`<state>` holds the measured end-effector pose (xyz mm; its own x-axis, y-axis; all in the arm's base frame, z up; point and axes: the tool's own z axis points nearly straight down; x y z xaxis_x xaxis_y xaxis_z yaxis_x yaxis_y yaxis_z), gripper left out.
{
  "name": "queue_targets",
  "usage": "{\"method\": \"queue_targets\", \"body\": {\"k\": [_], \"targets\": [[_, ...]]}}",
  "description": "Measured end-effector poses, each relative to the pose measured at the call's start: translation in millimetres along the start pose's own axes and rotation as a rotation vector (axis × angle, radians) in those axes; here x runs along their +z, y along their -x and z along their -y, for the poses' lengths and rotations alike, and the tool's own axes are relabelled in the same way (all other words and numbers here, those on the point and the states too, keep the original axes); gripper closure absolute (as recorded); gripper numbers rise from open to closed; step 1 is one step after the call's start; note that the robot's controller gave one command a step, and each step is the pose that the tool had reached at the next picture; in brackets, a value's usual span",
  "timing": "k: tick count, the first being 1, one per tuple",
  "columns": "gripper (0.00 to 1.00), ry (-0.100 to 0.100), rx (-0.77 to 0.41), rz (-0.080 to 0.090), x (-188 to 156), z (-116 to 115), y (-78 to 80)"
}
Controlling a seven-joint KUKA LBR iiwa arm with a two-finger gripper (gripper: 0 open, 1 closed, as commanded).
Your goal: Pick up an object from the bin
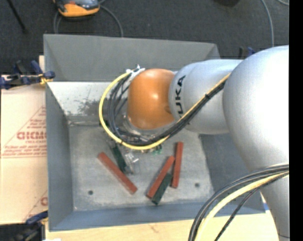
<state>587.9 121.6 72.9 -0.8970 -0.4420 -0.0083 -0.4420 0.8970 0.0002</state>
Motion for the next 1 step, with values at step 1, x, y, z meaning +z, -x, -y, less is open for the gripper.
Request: {"method": "queue_targets", "body": {"k": [1], "targets": [[1.00,-0.005,-0.467,0.011,-3.8,38.1,21.8]]}}
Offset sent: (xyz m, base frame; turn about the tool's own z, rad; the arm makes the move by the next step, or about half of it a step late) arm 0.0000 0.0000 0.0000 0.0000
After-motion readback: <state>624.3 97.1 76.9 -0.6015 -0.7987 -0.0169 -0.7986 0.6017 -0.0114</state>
